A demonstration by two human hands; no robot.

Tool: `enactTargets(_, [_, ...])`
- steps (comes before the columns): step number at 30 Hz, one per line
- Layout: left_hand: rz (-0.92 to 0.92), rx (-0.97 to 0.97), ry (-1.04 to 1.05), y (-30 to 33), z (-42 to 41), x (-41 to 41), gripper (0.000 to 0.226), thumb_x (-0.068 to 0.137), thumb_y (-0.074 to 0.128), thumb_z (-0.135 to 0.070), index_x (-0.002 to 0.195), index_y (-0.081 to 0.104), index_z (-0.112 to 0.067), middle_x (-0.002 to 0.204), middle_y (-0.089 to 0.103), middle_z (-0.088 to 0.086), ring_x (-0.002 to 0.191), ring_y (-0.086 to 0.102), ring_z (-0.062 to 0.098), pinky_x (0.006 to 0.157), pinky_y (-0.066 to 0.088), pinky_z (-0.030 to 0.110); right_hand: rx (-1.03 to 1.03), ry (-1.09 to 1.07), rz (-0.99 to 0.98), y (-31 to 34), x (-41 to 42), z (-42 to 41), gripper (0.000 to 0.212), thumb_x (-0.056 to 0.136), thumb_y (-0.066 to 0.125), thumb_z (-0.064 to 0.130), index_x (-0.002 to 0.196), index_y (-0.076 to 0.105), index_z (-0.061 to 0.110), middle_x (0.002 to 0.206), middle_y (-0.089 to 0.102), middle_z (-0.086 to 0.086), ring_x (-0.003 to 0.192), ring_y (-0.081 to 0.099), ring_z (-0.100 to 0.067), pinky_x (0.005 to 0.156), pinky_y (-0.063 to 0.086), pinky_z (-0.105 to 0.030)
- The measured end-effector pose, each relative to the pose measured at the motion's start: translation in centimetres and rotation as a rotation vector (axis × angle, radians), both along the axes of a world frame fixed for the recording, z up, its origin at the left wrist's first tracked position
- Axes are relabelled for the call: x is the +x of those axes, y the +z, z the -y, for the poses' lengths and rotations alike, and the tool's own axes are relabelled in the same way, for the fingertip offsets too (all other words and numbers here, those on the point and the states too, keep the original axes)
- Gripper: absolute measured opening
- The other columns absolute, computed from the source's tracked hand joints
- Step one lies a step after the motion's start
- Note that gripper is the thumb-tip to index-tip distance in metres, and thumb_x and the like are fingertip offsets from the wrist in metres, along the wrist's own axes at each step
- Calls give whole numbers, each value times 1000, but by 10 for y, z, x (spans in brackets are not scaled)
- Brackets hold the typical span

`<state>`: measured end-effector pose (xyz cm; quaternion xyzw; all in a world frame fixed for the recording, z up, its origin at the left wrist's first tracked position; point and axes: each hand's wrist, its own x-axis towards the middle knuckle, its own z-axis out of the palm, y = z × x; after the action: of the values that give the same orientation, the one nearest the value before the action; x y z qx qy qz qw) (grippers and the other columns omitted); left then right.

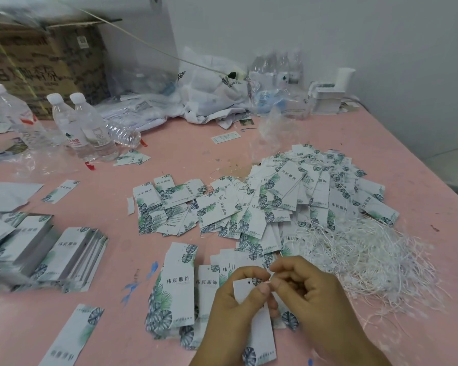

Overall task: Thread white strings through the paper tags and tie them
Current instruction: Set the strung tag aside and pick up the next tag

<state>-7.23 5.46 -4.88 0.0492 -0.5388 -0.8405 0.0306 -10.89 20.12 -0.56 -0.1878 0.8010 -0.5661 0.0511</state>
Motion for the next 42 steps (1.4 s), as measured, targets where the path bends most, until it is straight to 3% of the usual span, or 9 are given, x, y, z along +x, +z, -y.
enactTargets(6, [-32,-50,41,0,3,2,23,75,78,-33,81,66,-15,66,64,18,59,61,27,60,53,32,-91,71,83,2,0,-1,22,84,67,18,95,68,37,80,74,3,71,70,-10,66,52,-13])
enactTargets(12, [-8,-73,59,1,0,2,33,75,80,-36,89,65,-10,71,66,24,64,64,30,65,54,36,-176,18,147,10,-15,-16,28,86,70,5,92,71,32,80,75,-5,74,71,-12,67,50,-13])
enactTargets(22, [-34,-104,37,6,-4,4,26,69,79,-36,86,72,-17,66,67,20,61,64,28,63,53,33,-228,114,214,12,-6,-5,19,83,67,11,90,70,28,78,74,-9,67,70,-17,63,52,-16])
enactTargets(27, [-74,-118,108,4,-5,4,29,77,73,-35,83,67,-7,65,65,18,60,61,25,61,52,31,-168,170,225,6,-9,-6,21,83,69,9,91,70,28,77,74,-7,71,71,-13,66,52,-15])
enactTargets(30, [-38,-57,163,4,-1,4,25,77,74,-37,82,67,-14,70,67,19,62,64,26,59,54,33,-149,153,253,6,-17,-17,20,83,73,9,92,72,27,75,74,-8,56,63,-6,57,48,-11])
enactTargets(34, [12,106,291,6,4,-1,10,83,70,-27,76,66,-20,74,68,13,62,65,24,57,57,36,-462,-139,401,9,-42,-52,20,68,72,22,87,73,15,63,62,-10,38,38,-5,35,32,-13])
enactTargets(38, [23,150,317,9,4,0,13,88,62,-23,77,65,-19,73,67,13,62,64,23,57,56,36,-709,-263,483,7,-54,-67,10,76,63,10,78,72,12,60,54,-5,34,30,-3,32,23,-12])
enactTargets(40, [37,137,312,9,3,0,12,87,62,-24,77,65,-19,76,67,14,65,64,24,60,57,37,-634,-358,441,5,-54,-66,15,83,62,8,76,73,16,62,56,-4,36,35,-4,33,27,-14])
enactTargets(42, [55,130,298,10,1,0,10,86,64,-22,77,66,-18,79,67,15,65,65,25,61,57,38,-236,-486,247,4,-51,-64,16,89,65,11,84,73,23,73,66,3,52,55,-6,47,40,-15])
